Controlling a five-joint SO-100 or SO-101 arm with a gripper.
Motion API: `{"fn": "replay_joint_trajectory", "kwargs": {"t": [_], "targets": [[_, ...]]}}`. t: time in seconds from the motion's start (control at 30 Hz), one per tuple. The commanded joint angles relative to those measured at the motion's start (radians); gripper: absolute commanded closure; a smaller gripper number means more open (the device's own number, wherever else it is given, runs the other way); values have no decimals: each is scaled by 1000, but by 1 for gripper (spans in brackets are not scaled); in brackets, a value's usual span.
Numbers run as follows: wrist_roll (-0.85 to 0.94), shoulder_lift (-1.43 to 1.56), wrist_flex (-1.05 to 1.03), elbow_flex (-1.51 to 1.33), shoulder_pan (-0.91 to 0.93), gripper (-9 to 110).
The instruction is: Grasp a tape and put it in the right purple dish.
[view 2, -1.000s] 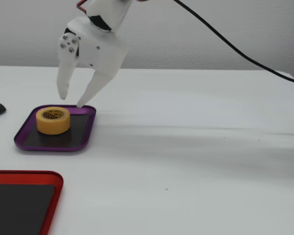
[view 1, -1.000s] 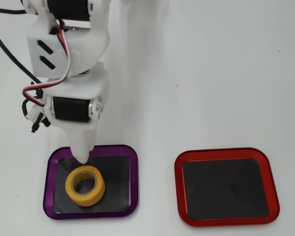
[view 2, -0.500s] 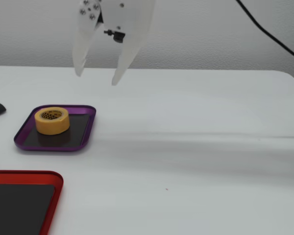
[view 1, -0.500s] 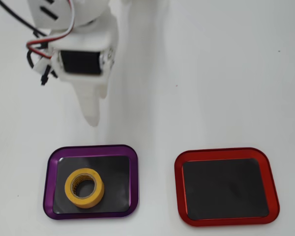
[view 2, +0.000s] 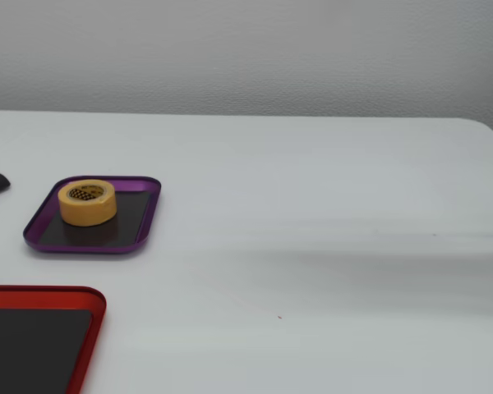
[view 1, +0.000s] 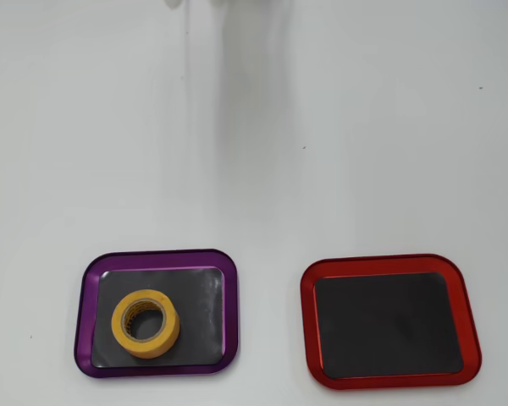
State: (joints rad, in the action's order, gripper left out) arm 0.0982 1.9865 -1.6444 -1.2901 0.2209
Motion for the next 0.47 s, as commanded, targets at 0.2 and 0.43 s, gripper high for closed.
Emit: {"fn": "replay_joint_trajectory", "kwargs": {"t": [0.2, 0.43], "targets": [[-3, 557, 345, -818, -80, 83], [2, 920, 580, -1279, -233, 84]]}}
